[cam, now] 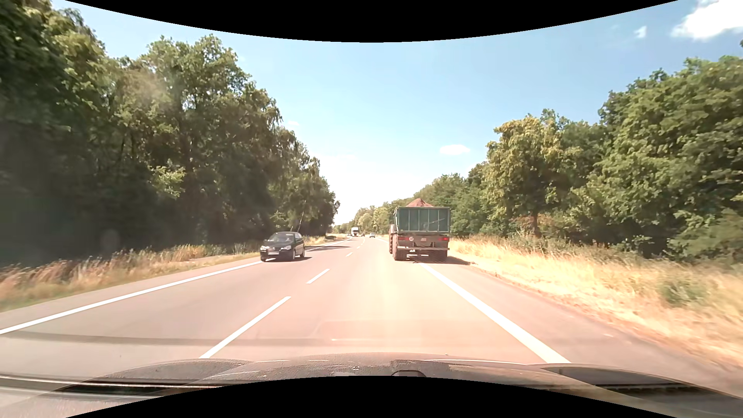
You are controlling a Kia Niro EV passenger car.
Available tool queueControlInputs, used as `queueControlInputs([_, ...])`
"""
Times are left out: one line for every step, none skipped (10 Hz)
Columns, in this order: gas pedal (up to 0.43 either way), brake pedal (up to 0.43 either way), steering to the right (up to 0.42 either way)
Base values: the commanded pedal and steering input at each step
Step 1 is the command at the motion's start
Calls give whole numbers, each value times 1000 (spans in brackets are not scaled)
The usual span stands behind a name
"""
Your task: Follow the waypoints while adhering to traffic rules and regulations
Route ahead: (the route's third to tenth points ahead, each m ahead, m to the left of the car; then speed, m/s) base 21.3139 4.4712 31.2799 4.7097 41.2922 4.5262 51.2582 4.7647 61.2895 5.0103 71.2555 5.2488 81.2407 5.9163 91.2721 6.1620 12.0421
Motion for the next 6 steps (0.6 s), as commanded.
queueControlInputs([79,0,-3])
queueControlInputs([110,0,-3])
queueControlInputs([130,0,-3])
queueControlInputs([130,0,-3])
queueControlInputs([130,0,-3])
queueControlInputs([130,0,-3])
